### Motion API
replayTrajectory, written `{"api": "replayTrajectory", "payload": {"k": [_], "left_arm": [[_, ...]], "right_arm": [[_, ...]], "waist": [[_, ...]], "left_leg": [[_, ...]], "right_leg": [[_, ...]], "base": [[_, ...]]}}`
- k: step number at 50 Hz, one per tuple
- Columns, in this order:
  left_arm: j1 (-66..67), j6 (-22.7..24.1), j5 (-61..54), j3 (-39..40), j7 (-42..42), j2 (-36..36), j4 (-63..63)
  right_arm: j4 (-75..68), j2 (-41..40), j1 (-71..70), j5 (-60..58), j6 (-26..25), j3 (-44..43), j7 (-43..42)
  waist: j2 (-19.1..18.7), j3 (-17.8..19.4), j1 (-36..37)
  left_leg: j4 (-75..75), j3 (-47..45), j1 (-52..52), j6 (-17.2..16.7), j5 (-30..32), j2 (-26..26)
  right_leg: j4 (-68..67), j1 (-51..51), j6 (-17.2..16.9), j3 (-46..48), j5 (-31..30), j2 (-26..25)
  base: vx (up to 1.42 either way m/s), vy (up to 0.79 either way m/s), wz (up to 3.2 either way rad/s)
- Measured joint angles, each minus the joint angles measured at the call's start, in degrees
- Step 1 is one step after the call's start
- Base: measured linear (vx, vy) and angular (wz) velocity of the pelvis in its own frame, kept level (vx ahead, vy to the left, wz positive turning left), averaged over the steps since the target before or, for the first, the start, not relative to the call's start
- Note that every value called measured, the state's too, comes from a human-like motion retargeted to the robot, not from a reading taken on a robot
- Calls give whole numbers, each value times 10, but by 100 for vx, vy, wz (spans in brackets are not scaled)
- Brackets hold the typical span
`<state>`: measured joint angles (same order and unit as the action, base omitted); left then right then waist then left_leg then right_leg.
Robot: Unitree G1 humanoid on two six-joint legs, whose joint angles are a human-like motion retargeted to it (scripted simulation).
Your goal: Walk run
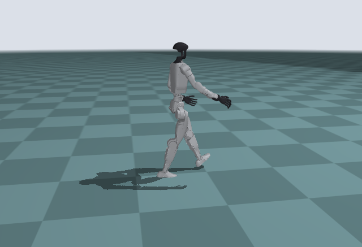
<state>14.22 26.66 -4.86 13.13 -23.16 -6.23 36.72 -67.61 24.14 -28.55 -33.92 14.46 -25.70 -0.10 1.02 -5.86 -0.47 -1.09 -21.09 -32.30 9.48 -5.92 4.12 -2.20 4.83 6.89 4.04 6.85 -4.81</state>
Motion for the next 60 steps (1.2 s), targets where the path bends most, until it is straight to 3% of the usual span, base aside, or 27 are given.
{"api": "replayTrajectory", "payload": {"k": [2, 3, 5, 8, 10, 12, 14, 18, 22, 25, 27, 28, 30, 32, 33, 35, 36, 37, 40, 41, 42, 45, 50, 52, 55, 58, 60], "left_arm": [[3, -1, -1, 7, -4, -5, 3], [4, -2, -1, 12, -7, -7, 5], [8, -1, -1, 24, -7, -11, 10], [-7, -1, -12, 35, -6, -8, 27], [-29, -4, -22, 37, -6, -3, 38], [-48, -3, -26, 20, -1, 4, 44], [-63, -2, -29, 1, 5, 4, 43], [-76, 3, -30, -25, -17, 5, 20], [-78, 5, -32, -40, -44, 21, -9], [-77, 5, -40, -52, -44, 37, -26], [-72, 4, -42, -55, -37, 45, -35], [-68, 5, -41, -54, -33, 47, -38], [-58, 5, -37, -50, -28, 48, -39], [-47, 4, -32, -41, -23, 42, -34], [-41, 4, -32, -36, -20, 38, -29], [-23, 8, -36, -28, -14, 30, -16], [-17, 8, -38, -20, -14, 22, -4], [-12, 8, -41, -15, -11, 13, 9], [-5, 6, -60, -28, 20, -19, 38], [-4, 6, -66, -31, 24, -22, 40], [-2, 7, -71, -32, 24, -24, 42], [0, 4, -67, -25, 5, -22, 47], [4, 8, -52, -37, 9, -7, 47], [4, 7, -44, -41, 10, -3, 46], [6, 5, -33, -43, 11, 1, 38], [5, 4, -26, -42, 22, -2, 29], [6, 5, -24, -39, 29, -5, 26]], "right_arm": [[11, -6, 13, 4, 14, -2, -20], [11, -13, 22, 4, 20, -5, -30], [0, -34, 45, -2, 31, -8, -42], [-52, -69, 85, -52, 30, -30, -24], [-101, -88, 115, -95, 16, -37, -8], [-158, -100, 158, -132, -2, -44, 2], [-215, -109, 212, -156, -23, -39, 9], [-294, -151, 332, -167, -59, -10, 13], [-298, -213, 458, -198, -67, -14, 71], [-298, -243, 521, -203, -79, -17, 131], [-298, -249, 545, -198, -86, -23, 152], [-298, -249, 553, -195, -91, -28, 156], [-298, -241, 562, -184, -107, -35, 152], [-298, -221, 553, -167, -136, -32, 124], [-298, -209, 543, -159, -154, -29, 102], [-298, -185, 525, -153, -179, -31, 50], [-298, -172, 511, -153, -175, -30, 31], [-298, -158, 496, -153, -170, -30, 18], [-298, -105, 431, -155, -142, -27, 13], [-298, -93, 403, -153, -138, -22, 10], [-298, -81, 375, -151, -132, -18, 6], [-293, -51, 291, -154, -111, -18, -12], [-203, -14, 198, -138, -82, -29, 4], [-163, 0, 179, -120, -63, -33, 3], [-116, 15, 161, -89, -34, -37, -4], [-79, 22, 157, -52, -4, -42, -6], [-63, 18, 159, -31, 7, -41, -4]], "waist": [[11, -8, 12], [20, -12, 22], [36, -21, 54], [27, -22, 32], [11, -6, 3], [-20, -2, 3], [-36, 1, 4], [-59, -2, -24], [-64, -5, -51], [-44, 4, -65], [-33, 14, -70], [-31, 18, -70], [-27, 27, -63], [-17, 21, -59], [-11, 13, -53], [-11, 0, -72], [-19, -5, -70], [-29, -8, -72], [-46, -14, -79], [-38, -17, -80], [-31, -19, -81], [-15, -17, -66], [-2, -10, 2], [-4, -12, 18], [-9, -19, 29], [-12, -23, 22], [2, -28, 11]], "left_leg": [[-4, -45, 12, 17, 16, -8], [-30, -68, 16, 46, 29, -18], [-66, -127, 31, 55, 75, -54], [-144, 73, 0, 55, 25, -38], [-190, 90, 12, 55, -5, -37], [-178, 71, 62, 55, -17, -59], [-162, 107, 98, 55, -26, -38], [-125, 167, 160, 55, -22, -2], [-106, 249, 215, 55, -30, 35], [-93, 276, 269, 55, -36, 67], [-85, 292, 308, 54, -37, 80], [-83, 296, 325, 51, -38, 79], [-89, 293, 362, 42, -47, 72], [-98, 292, 379, 35, -35, 82], [-107, 289, 380, 27, -23, 86], [-155, 306, 377, -3, 21, 85], [-194, 299, 364, -27, 67, 77], [-239, 297, 346, -60, 111, 69], [-391, 254, 269, -218, 207, 35], [-428, 198, 250, -224, 222, 6], [-463, 140, 231, -212, 224, -28], [-540, 8, 181, -109, 161, -104], [-475, 16, 63, -118, 76, -30], [-401, -1, 38, -84, 42, -33], [-267, -108, 38, -31, 6, -74], [-136, -136, 41, 5, -48, -27], [-81, -212, 72, 55, -48, -12]], "right_leg": [[-23, 16, -23, -4, -25, 0], [-38, 21, -41, -4, -50, 8], [-73, 35, -83, -6, -142, 18], [-192, 1, -163, -12, -315, -19], [-331, -49, -206, -67, -368, -72], [-394, -88, -214, -111, -344, -131], [-435, -134, -200, -125, -277, -138], [-402, -210, -153, -141, -186, -78], [-236, -248, -120, -184, -148, -12], [-101, -255, -109, -243, -123, 34], [-28, -256, -121, -292, -91, 51], [7, -253, -148, -323, -72, 53], [44, -251, -219, -269, -31, 73], [24, -247, -213, -255, -63, 79], [6, -242, -203, -262, -75, 74], [-27, -242, -200, -180, -104, 89], [-43, -232, -191, -218, -80, 74], [-56, -224, -182, -238, -63, 63], [-68, -201, -151, -185, -47, 70], [-68, -195, -142, -139, -45, 89], [-68, -187, -133, -104, -42, 103], [-63, -156, -109, -68, -37, 109], [-26, -104, -101, -11, -43, 116], [-15, -84, -104, 26, -37, 110], [-5, -56, -107, 75, -22, 92], [5, -25, -113, 127, -8, 71], [7, -3, -117, 163, -1, 69]], "base": [[126, -13, -12], [110, -19, -83], [105, -32, -115], [129, -8, 47], [86, 18, 162], [92, 9, 151], [95, 23, 152], [93, 13, 214], [78, -13, 219], [84, -20, 193], [83, -20, 148], [91, -29, 120], [71, -24, 100], [88, -31, 85], [101, -37, 101], [88, -30, 160], [75, -21, 171], [81, -17, 183], [75, -8, 196], [61, -5, 185], [57, -8, 198], [48, -10, 146], [45, 4, 86], [49, 8, 138], [51, 7, 162], [56, 4, 184], [67, -12, 162]]}}
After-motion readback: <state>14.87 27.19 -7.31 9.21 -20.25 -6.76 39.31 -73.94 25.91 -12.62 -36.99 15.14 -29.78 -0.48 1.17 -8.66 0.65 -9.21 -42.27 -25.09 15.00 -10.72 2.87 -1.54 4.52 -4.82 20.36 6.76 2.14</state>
